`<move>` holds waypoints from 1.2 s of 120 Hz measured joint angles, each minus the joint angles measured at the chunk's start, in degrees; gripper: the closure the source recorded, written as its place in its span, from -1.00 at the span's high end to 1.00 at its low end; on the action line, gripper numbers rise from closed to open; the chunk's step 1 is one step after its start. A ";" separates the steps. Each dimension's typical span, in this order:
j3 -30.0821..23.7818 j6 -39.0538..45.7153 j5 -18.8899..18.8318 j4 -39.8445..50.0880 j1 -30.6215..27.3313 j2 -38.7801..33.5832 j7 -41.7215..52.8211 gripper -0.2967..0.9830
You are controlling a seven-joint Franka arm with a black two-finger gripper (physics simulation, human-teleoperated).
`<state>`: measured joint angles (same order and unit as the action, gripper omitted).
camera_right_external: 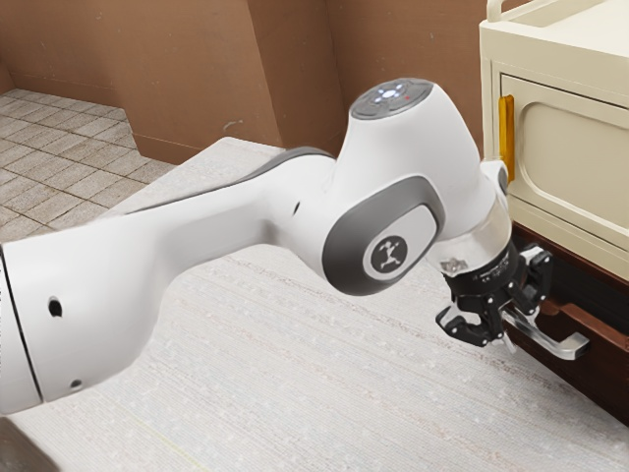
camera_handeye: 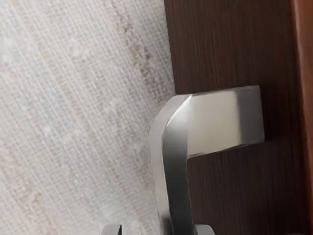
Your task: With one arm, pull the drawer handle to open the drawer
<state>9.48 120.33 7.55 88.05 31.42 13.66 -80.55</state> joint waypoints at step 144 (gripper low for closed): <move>-0.18 5.60 -4.28 13.03 1.48 -9.34 0.79 -0.36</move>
<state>9.31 125.93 3.27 101.08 32.90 4.33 -79.76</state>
